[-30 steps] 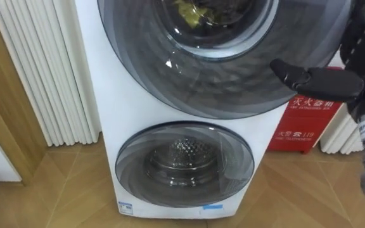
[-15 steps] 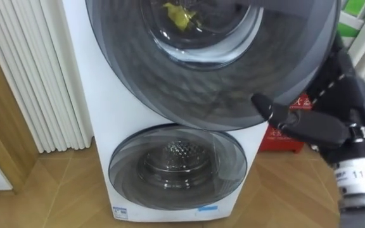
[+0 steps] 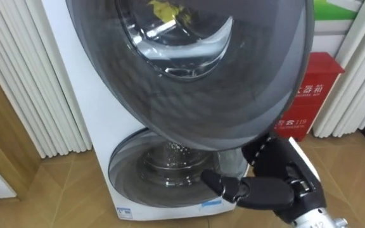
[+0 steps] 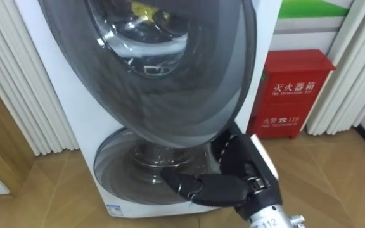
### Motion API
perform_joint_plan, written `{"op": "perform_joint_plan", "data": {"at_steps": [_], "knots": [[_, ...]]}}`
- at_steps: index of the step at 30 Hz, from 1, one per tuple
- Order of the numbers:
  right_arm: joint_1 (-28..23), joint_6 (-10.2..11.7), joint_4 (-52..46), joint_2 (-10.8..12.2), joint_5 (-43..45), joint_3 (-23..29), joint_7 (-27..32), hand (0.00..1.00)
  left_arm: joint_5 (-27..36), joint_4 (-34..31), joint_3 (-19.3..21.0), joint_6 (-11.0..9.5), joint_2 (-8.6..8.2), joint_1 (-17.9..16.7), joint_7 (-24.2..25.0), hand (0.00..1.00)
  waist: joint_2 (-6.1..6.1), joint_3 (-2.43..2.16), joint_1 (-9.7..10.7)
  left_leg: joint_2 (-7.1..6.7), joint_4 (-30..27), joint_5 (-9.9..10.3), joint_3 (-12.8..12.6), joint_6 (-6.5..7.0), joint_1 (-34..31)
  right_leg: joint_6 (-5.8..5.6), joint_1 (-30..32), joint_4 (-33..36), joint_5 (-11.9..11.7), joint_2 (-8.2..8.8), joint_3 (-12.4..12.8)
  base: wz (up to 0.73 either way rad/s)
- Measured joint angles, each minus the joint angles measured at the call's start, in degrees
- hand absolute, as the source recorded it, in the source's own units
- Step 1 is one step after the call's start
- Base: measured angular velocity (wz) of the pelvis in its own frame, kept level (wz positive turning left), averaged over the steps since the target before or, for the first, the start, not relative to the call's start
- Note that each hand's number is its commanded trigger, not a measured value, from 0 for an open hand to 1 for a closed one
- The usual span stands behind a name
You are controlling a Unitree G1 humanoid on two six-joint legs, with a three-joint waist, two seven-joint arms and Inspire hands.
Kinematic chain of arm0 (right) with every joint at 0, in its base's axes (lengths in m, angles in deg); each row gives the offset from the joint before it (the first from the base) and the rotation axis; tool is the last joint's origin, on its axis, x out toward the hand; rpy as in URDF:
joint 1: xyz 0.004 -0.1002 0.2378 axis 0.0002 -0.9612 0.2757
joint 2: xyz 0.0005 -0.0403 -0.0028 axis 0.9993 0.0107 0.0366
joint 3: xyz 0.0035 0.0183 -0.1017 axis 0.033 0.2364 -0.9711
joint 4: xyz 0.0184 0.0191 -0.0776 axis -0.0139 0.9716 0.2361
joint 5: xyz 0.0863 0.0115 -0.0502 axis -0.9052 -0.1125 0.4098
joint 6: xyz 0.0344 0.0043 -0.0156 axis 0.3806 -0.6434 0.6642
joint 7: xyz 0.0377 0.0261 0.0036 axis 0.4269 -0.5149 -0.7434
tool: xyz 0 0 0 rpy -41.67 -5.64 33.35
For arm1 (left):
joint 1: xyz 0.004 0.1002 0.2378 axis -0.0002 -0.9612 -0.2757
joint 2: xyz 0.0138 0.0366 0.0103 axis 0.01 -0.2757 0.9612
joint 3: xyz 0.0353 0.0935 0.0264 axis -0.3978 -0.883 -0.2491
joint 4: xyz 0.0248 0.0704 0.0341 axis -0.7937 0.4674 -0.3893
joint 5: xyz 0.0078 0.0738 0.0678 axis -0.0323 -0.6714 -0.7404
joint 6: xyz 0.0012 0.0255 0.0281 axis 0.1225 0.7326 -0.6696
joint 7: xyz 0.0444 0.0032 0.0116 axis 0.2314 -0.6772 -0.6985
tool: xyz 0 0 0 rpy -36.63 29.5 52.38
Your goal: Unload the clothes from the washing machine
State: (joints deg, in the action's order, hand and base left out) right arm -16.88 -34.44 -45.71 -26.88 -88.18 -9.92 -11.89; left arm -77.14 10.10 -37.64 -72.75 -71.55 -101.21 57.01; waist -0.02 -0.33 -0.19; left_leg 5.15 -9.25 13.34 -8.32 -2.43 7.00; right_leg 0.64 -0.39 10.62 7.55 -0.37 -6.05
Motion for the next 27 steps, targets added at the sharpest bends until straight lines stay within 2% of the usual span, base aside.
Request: {"op": "perform_joint_plan", "data": {"at_steps": [5, 11, 14, 21, 27], "knots": [[0.0, 0.0, 0.0, 0.1, -0.1, -0.5, -2.0, 0.00, 0.1, 0.0, -1.1, -0.6, 0.00, 0.7, 0.0, 0.00, 0.38, 0.04, -0.1, 0.03, -0.1, 0.0, -1.0, 0.00, -0.3, -0.01, 0.4, 0.0, 0.0, 0.05, 0.1, 0.00], [0.2, 0.0, 0.0, 2.3, -0.2, -0.5, -4.4, 0.00, 1.0, 0.1, -1.3, -0.9, -0.04, 1.5, 0.0, 0.00, 0.33, 0.20, -0.1, 0.02, -0.1, 0.0, -1.1, 0.00, -0.6, -0.04, 0.6, -0.1, 0.0, 0.09, 0.0, 0.00], [1.2, 0.0, -0.3, 2.4, 0.0, -0.7, -5.5, 0.00, 1.2, 0.1, -1.3, -1.0, -0.05, 1.6, 0.0, 0.00, 0.31, 0.22, -0.3, -0.01, -0.1, 0.0, -0.9, 0.00, -0.9, -0.05, 0.8, 0.0, 0.0, 0.11, -0.1, 0.00], [6.3, 0.0, -0.6, 2.2, -0.1, -2.8, -5.8, 0.00, 1.1, 2.0, -2.3, -1.5, -0.16, 2.3, 0.6, 0.00, -0.14, 0.41, -2.0, 0.02, -0.1, 0.0, -0.8, 0.01, -1.0, -0.03, 1.0, 0.2, 0.0, 0.07, -0.2, 0.00], [6.6, 0.0, -1.1, 2.1, 2.9, -5.8, -7.6, 0.00, 1.1, 1.9, -2.9, -1.4, -0.17, 2.0, 1.4, 0.00, -0.16, 0.43, -2.5, 0.10, -0.1, 0.0, -0.4, 0.01, -1.0, 0.07, 1.0, 0.2, -0.1, 0.02, -0.3, 0.00]]}}
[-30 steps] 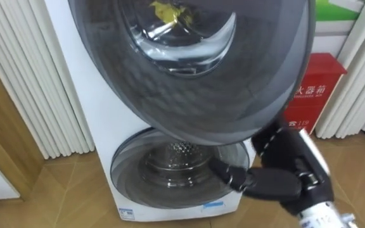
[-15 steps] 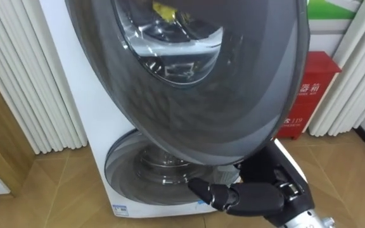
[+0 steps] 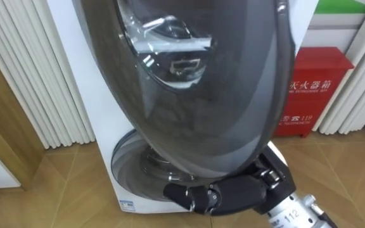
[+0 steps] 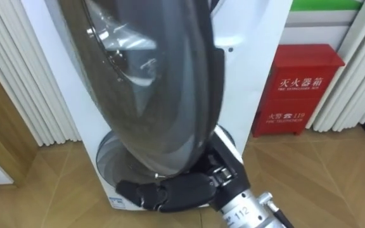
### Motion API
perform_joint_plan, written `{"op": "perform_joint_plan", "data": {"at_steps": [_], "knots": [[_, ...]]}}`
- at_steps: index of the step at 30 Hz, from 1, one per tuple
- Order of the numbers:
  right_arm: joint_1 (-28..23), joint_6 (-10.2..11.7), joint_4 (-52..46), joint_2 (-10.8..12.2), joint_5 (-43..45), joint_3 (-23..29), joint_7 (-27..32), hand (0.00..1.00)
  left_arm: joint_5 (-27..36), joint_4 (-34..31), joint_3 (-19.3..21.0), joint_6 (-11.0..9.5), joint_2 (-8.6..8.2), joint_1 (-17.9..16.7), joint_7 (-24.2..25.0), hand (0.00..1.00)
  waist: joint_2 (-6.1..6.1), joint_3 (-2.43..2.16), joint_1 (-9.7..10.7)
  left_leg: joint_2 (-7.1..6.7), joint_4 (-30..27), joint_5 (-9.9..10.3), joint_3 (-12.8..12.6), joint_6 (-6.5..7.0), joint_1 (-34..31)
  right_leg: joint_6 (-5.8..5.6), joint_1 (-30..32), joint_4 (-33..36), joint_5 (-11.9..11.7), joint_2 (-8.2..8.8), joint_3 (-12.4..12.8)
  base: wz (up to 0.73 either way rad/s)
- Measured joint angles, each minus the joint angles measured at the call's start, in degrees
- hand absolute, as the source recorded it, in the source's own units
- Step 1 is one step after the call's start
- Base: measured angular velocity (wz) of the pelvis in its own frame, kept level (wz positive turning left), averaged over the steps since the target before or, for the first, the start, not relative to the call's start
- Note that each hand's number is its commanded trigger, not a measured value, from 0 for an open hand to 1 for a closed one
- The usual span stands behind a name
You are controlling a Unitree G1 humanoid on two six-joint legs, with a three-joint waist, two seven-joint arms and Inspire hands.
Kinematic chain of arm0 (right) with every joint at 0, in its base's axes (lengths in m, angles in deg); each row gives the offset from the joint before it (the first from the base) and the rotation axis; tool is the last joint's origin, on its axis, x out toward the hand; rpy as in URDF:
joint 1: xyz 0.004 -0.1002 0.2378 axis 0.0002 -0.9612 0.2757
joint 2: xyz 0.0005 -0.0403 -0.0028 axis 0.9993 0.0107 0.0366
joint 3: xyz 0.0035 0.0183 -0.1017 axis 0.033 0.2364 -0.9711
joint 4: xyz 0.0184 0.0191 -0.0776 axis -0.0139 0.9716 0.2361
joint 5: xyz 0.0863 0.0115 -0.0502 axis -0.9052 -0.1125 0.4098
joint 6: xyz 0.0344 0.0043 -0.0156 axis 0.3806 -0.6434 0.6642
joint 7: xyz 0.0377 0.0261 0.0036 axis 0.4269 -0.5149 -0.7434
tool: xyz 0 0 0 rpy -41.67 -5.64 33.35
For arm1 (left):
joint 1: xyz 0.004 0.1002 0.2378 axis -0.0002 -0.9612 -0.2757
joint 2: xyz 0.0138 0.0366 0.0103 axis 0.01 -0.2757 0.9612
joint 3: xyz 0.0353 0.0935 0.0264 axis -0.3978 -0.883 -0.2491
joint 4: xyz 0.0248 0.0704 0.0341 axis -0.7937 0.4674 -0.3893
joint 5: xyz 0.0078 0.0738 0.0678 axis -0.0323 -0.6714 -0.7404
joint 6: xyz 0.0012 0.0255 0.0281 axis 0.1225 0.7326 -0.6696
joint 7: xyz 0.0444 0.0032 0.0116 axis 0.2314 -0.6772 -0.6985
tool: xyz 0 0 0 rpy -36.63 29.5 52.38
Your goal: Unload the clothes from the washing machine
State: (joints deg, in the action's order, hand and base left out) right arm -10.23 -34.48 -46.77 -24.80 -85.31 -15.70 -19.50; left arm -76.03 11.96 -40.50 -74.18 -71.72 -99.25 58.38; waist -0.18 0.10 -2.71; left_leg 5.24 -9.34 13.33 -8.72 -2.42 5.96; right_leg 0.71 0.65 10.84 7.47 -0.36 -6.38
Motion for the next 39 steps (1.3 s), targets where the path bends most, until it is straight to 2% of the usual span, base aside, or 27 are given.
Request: {"op": "perform_joint_plan", "data": {"at_steps": [5, 10, 11, 14, 18, 22, 25, 28, 30, 33, 36, 39], "knots": [[0.0, 0.0, 0.0, 0.2, 2.4, -0.3, 1.5, 0.00, -0.4, 0.0, 0.0, -0.2, 0.05, 0.5, 0.3, 0.00, 0.23, -0.02, -1.7, 0.02, -0.2, -0.1, 0.0, -0.06, -0.1, 0.09, 0.2, 0.5, -0.2, 0.09, -0.1, -0.01], [0.0, 0.0, 0.0, 0.6, 2.9, -1.1, 3.5, 0.00, -1.3, -0.1, 0.1, -0.3, 0.74, 1.4, 0.7, 0.00, 1.34, -0.07, -3.2, 0.07, -0.2, -0.8, 0.2, -0.32, -0.7, 0.49, 1.1, 1.0, -0.4, 0.05, -0.2, -0.01], [0.0, 0.0, 0.0, 0.6, 3.4, -1.2, 3.8, 0.00, -1.3, -0.1, 0.1, -0.3, 0.91, 1.5, 0.9, 0.00, 1.67, -0.22, -4.0, 0.09, -0.3, -0.9, 0.6, -0.34, -1.2, 0.65, 1.7, 1.1, -0.5, 0.06, -0.3, 0.00], [0.0, -0.1, -0.1, 1.4, 4.0, -1.5, 4.7, 0.00, -1.5, 0.0, 0.0, -0.3, 1.47, 2.0, 1.0, 0.00, 2.45, -0.21, -4.5, 0.03, -0.5, -1.2, 2.7, -0.50, -2.0, 0.88, 2.1, 1.2, -0.7, 0.03, -1.1, 0.06], [0.3, -0.4, -0.1, 1.7, 3.8, -3.7, 6.5, 0.00, -1.6, 0.0, -0.8, -0.2, 1.71, 2.2, 0.9, 0.00, 3.30, -0.07, -5.9, 0.07, -0.4, -2.0, 3.5, -0.82, -2.5, 1.14, 2.6, 1.1, -0.7, 0.04, -1.7, 0.07], [1.5, -1.3, -0.1, 1.7, 3.9, -6.4, 6.5, 0.00, -1.6, 0.0, -1.8, 0.1, 1.70, 2.5, 0.9, 0.00, 3.43, -0.06, -7.3, 0.12, -0.4, -2.5, 4.2, -1.02, -2.9, 0.92, 2.6, 1.0, -0.6, 0.10, -2.4, 0.11], [5.1, -3.5, 0.4, 1.7, 3.8, -10.0, 6.2, 0.00, -1.6, 0.0, -1.8, 0.8, 1.60, 2.6, 1.1, 0.00, 3.21, 0.07, -8.4, 0.09, -0.7, -2.6, 5.3, -1.10, -3.5, 1.01, 2.6, 0.9, -0.6, 0.21, -3.2, 0.18], [10.7, -3.7, 2.2, 1.8, 3.7, -13.3, 4.9, 0.00, -1.7, -0.1, -2.3, 0.9, 1.56, 2.5, 1.6, 0.00, 3.11, 0.13, -10.2, 0.00, -0.7, -2.6, 6.6, -1.12, -3.9, 1.50, 2.1, 0.8, -0.9, 0.26, -4.1, 0.23], [15.0, -3.6, 2.2, 2.6, 3.7, -15.7, 2.4, 0.00, -1.7, -0.1, -2.3, 1.1, 1.52, 2.5, 2.2, 0.00, 2.93, 0.20, -10.6, -0.16, -0.2, -2.6, 8.1, -1.13, -3.9, 1.53, 1.4, 0.6, -0.8, 0.39, -5.1, 0.33], [17.3, -3.6, 2.2, 3.9, 3.9, -18.0, 0.3, 0.00, -1.7, -0.1, -1.7, 1.7, 0.99, 2.9, 2.5, 0.00, 2.54, 0.27, -12.1, -0.21, 0.2, -2.6, 9.1, -1.13, -3.5, 1.36, 0.4, -0.3, -0.7, 0.51, -6.4, 0.22], [18.3, -3.7, 3.3, 4.0, 3.8, -19.7, -0.7, 0.00, -1.6, -0.1, -1.6, 1.9, 0.56, 3.4, 2.5, 0.00, 2.43, 0.35, -13.2, -0.34, 0.6, -2.6, 9.2, -1.10, -3.5, 1.12, 0.3, -0.3, -0.2, 0.75, -6.6, 0.09], [19.5, -4.6, 3.3, 4.1, 4.0, -19.7, -1.2, 0.00, -1.7, -0.6, -1.7, 2.1, 0.06, 3.9, 2.4, 0.00, 2.61, 0.24, -13.4, -0.88, 0.6, -2.6, 9.4, -1.07, -3.7, 0.69, 0.3, -0.2, 0.4, 1.28, -6.7, 0.11]]}}
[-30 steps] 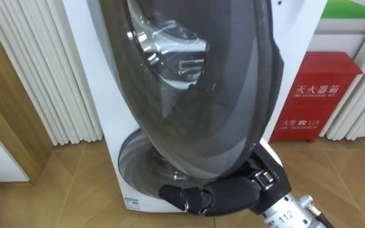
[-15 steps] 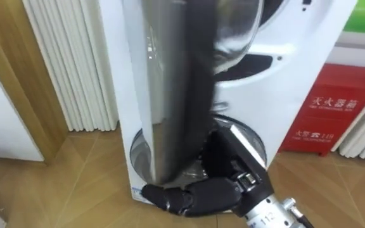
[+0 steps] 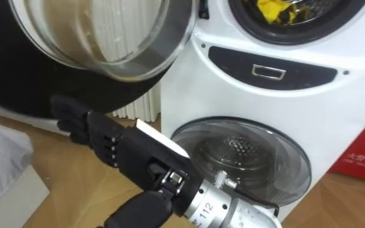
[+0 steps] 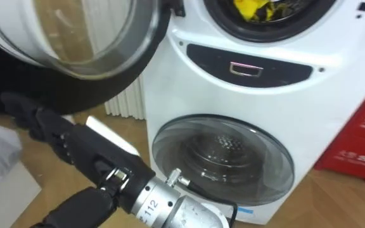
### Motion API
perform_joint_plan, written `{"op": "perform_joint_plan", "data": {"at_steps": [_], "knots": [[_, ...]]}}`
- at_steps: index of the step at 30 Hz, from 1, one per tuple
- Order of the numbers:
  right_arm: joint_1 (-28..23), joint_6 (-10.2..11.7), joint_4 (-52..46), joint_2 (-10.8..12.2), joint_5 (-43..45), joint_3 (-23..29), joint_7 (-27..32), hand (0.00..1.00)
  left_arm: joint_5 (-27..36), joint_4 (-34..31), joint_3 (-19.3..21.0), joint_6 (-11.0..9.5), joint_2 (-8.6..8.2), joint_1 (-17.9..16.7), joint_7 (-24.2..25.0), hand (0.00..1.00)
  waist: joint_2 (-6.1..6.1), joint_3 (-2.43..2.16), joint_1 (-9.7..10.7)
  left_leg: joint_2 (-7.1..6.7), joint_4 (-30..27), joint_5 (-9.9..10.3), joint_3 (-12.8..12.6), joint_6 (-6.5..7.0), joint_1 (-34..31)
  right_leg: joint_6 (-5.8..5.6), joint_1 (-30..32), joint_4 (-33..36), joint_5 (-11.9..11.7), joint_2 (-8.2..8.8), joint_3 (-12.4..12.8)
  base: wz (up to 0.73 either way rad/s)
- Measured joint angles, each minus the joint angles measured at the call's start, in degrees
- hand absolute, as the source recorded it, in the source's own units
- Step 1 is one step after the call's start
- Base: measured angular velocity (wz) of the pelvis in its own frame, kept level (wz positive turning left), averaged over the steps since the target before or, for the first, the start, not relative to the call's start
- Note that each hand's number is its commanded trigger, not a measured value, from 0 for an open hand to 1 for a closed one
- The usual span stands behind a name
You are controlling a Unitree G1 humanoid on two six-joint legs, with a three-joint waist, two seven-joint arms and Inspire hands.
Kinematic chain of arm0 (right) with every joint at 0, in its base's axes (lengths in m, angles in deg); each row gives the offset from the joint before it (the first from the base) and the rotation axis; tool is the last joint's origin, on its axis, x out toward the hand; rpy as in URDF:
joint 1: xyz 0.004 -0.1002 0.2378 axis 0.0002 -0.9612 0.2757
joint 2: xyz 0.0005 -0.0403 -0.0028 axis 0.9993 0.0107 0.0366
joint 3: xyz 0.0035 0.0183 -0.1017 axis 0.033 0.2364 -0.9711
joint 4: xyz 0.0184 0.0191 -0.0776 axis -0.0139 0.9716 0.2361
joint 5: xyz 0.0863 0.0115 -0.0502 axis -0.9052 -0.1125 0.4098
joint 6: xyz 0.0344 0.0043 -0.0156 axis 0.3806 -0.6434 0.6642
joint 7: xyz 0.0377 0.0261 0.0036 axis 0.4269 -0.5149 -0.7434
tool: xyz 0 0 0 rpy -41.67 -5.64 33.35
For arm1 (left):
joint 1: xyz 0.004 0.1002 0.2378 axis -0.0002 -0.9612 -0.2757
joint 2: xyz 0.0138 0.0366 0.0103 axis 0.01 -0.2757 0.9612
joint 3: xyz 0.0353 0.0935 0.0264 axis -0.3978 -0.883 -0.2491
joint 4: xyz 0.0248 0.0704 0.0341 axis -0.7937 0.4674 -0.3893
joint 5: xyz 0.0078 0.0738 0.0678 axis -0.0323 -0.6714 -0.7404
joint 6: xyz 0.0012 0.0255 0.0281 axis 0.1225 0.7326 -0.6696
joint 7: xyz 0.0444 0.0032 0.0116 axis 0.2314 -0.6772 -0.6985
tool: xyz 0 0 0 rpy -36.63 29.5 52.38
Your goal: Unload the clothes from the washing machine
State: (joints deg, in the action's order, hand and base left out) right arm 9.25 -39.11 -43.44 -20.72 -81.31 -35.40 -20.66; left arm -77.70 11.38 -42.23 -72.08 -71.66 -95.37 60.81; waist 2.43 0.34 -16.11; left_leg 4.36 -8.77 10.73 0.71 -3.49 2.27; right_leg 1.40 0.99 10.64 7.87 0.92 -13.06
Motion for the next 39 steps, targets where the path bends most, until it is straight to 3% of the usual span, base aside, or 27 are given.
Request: {"op": "perform_joint_plan", "data": {"at_steps": [4, 10, 26, 35, 39], "knots": [[2.3, -0.3, 0.0, 0.6, 0.2, -0.1, -0.7, 0.00, 0.0, -0.1, 0.0, 0.5, 0.09, 0.3, 0.0, 0.00, 0.42, -0.07, 0.0, -0.31, 0.0, 0.0, -0.2, 0.01, 0.0, -0.27, 0.0, 0.0, 0.2, 0.35, 0.0, 0.00], [2.6, -1.1, 0.0, 0.9, 0.3, -0.1, -0.8, 0.00, 0.0, -0.1, 0.0, 1.3, 0.27, 0.7, 0.2, 0.00, 0.75, 0.20, 0.0, -0.46, 0.1, 0.0, -0.2, 0.02, 0.3, -0.52, -0.4, -0.2, 0.3, 0.51, 0.0, 0.01], [2.5, -1.7, 0.1, 0.3, 0.1, -0.1, -1.1, 0.00, -0.3, -2.1, 0.0, 3.4, 0.57, 1.3, 1.3, 0.00, 0.30, 0.48, 0.5, -0.99, 0.0, 0.0, 0.1, 0.13, 0.2, -0.82, -1.0, -0.3, 0.5, 1.04, -0.8, 0.04], [2.5, -1.7, 1.7, 0.2, 0.7, -0.1, 0.7, 0.00, -1.3, -3.2, 0.0, 3.3, 0.40, 1.4, 0.4, 0.00, -0.40, 0.52, 0.6, -0.99, 0.0, 0.0, 0.9, 0.14, 0.2, -0.82, -1.3, -0.8, 0.5, 0.98, -1.4, 0.04], [2.4, -1.7, 2.1, -0.2, 1.5, -0.1, 1.1, 0.00, -1.3, -3.2, 0.0, 3.3, 0.21, 1.4, 0.0, 0.00, -0.42, 0.52, 1.8, -0.99, 0.0, 0.0, 0.9, 0.14, -0.1, -0.82, -1.3, -0.9, 0.5, 0.97, -1.5, 0.02]]}}
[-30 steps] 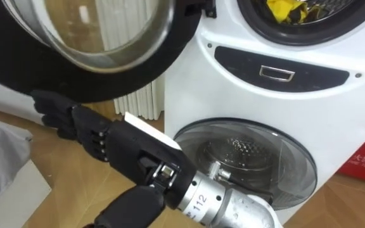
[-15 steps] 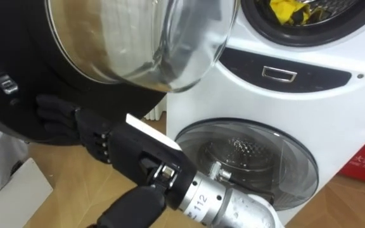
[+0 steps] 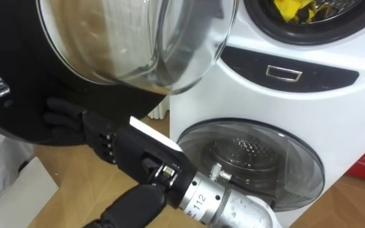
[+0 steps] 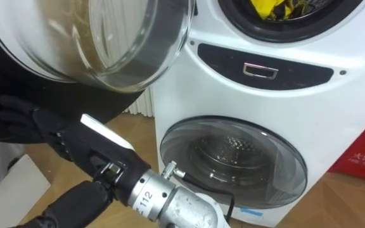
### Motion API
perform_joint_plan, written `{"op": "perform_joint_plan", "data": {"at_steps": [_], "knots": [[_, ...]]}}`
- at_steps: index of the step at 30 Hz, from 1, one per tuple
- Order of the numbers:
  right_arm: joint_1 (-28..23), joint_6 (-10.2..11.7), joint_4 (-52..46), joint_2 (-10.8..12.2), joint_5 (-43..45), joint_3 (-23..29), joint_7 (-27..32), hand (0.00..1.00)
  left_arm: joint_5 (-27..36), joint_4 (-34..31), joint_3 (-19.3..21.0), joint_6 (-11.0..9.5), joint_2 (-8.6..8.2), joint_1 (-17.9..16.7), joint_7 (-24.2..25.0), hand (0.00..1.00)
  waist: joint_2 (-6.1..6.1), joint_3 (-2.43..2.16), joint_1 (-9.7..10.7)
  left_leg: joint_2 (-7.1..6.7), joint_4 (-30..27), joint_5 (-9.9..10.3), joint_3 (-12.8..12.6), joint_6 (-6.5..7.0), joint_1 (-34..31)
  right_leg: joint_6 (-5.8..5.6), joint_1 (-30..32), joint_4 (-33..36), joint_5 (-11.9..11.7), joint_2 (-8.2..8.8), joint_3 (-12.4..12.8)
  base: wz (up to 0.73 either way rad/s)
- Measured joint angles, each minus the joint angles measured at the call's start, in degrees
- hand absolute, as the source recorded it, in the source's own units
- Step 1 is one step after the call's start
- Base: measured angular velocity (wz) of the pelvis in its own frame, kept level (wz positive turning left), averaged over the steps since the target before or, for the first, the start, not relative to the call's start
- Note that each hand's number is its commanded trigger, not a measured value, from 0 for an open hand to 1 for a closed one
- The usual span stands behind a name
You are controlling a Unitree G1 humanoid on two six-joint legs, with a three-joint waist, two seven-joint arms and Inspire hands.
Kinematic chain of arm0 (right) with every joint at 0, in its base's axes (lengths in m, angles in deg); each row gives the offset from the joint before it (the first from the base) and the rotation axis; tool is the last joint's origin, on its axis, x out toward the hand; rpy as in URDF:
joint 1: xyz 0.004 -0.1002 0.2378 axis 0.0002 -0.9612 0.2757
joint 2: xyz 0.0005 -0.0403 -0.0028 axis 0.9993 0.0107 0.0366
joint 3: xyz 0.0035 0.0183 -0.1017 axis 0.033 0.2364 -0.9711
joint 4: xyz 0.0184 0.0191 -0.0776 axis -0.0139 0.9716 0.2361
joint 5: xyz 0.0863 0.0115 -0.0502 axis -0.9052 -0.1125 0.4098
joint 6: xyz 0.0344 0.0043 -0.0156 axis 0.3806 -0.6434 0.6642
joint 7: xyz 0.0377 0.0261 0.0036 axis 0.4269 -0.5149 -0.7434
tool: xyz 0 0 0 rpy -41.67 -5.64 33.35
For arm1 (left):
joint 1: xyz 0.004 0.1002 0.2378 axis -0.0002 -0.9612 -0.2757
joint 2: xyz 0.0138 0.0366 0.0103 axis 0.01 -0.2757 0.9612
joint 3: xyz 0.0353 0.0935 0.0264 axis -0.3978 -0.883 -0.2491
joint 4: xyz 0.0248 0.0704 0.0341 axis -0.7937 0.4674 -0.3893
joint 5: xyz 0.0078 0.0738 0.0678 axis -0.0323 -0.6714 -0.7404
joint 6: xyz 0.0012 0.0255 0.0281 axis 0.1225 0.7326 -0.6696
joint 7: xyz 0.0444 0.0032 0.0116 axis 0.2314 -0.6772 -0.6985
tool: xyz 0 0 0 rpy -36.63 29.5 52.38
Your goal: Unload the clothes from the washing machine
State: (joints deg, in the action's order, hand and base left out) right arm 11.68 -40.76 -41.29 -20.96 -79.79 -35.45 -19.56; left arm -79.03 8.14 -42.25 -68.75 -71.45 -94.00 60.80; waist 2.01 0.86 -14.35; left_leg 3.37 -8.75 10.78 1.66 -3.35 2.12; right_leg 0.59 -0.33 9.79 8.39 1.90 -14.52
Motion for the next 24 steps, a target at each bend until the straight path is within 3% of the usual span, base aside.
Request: {"op": "perform_joint_plan", "data": {"at_steps": [7, 11, 13, 17, 21, 24], "knots": [[0.0, 0.0, 0.0, -0.1, 3.1, 0.5, 1.0, 0.00, -0.3, -0.1, 0.0, 0.0, -0.18, 0.0, -0.1, 0.00, -0.12, -0.24, 1.6, 0.00, 0.0, 0.0, -0.1, 0.03, -0.1, 0.00, 0.1, 0.0, 0.0, -0.05, 0.1, 0.00], [-2.7, 0.0, -1.0, -2.6, 7.7, 2.8, 2.1, 0.00, -0.3, -0.1, 1.7, 0.0, -0.33, -0.3, -0.5, 0.00, -0.27, -0.44, 3.1, -0.02, -0.1, 0.0, -0.4, 0.04, 0.2, -0.01, -0.6, -0.1, 0.0, 0.02, 0.2, 0.06], [-4.4, -0.2, -1.6, -4.3, 12.1, 6.4, 2.3, 0.00, -0.5, -0.1, 4.0, 0.0, -0.83, -0.9, -1.0, 0.00, -0.24, -0.63, 3.9, -0.02, -0.1, 0.0, -0.7, 0.04, 0.5, -0.02, -0.8, -0.1, 0.0, 0.02, 0.4, 0.00], [-6.8, -0.6, -2.9, -8.9, 17.3, 17.6, 4.3, 0.00, 0.0, -0.1, 8.2, -0.1, -0.75, -2.9, -1.0, 0.00, -0.16, -0.92, 7.8, 0.02, -0.2, -0.1, -1.2, 0.22, 0.7, -0.03, -1.0, 0.0, 0.0, 0.05, 0.3, -0.02], [-8.2, -0.7, -2.8, -11.4, 18.5, 29.1, 7.8, 0.00, 1.0, -0.1, 11.4, -0.1, -0.66, -4.7, -1.0, 0.00, 0.50, -1.12, 9.9, 0.09, -0.1, -0.1, -2.6, 0.24, 2.0, -0.04, -1.6, 0.0, 0.0, -0.07, 1.7, -0.13], [-8.2, -0.9, -2.8, -12.2, 19.1, 35.1, 10.4, 0.00, 1.2, -0.3, 13.8, -0.1, -0.26, -5.4, -1.0, 0.00, 1.75, -0.95, 11.4, 0.12, -0.1, -0.1, -3.9, 0.24, 2.4, -0.11, -1.7, 0.0, 0.0, -0.14, 2.9, -0.15]]}}
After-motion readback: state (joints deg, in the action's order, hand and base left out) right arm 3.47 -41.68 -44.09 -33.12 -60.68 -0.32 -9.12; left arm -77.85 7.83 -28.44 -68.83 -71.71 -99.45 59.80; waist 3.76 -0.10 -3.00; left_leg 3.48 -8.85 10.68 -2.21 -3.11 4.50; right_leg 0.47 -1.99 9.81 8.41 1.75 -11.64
